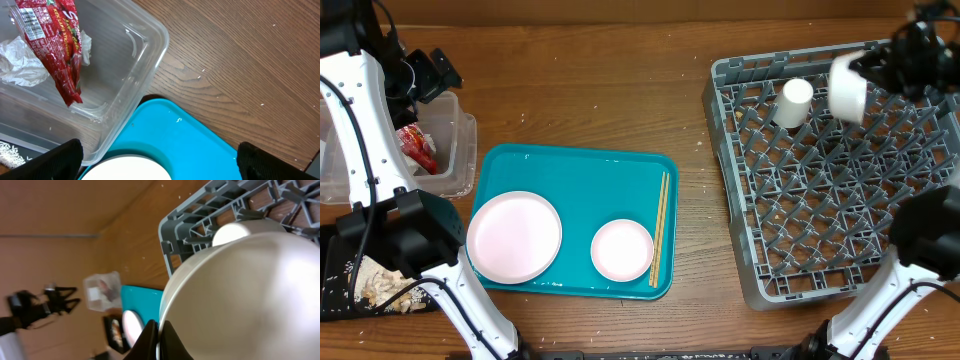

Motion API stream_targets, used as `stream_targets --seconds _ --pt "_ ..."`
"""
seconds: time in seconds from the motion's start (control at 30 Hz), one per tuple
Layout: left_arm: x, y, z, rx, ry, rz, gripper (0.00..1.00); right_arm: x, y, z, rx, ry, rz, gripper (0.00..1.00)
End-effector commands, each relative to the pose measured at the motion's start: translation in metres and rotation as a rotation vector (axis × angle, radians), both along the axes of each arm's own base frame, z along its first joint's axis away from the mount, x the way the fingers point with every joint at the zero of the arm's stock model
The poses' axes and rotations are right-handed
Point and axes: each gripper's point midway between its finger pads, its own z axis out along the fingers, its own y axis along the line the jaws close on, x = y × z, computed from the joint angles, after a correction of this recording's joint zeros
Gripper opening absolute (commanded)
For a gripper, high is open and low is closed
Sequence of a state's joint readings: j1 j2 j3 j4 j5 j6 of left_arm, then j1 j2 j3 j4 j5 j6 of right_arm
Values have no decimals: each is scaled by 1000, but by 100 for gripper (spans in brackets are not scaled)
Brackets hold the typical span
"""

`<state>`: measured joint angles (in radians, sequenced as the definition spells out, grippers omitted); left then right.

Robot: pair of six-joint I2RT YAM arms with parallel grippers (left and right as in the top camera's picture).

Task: Sort waste into correct bins and load items into the dishwasher
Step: 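Move the white bowl into the rack and release it upside down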

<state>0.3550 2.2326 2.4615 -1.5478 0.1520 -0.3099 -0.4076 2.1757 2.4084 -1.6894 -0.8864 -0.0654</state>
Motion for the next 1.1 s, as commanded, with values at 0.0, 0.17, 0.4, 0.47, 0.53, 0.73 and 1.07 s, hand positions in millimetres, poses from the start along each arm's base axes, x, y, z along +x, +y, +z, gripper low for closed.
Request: stream_targets --seconds 0.0,0.17,0.4,0.47,0.53,0.73,1.07 --pt "1 0 8 22 -20 -17 100 -7 -2 -2 202 -138 68 4" --pt "1 0 8 22 -20 -17 100 -11 -11 -40 360 -90 6 4" --pt "1 -1 8 22 -20 -18 100 -26 -42 -53 435 -37 -102 4" --pt "1 -1 8 22 -20 -18 100 -32 -56 -55 433 -19 -141 5" --pt "1 -1 8 22 -20 -18 100 -40 -68 -60 412 15 -172 12" --pt "1 -1 8 22 -20 -19 100 -56 -75 -75 338 117 -181 18" --pt "2 -1 8 22 -20 -20 100 -54 -66 -21 16 53 -138 28"
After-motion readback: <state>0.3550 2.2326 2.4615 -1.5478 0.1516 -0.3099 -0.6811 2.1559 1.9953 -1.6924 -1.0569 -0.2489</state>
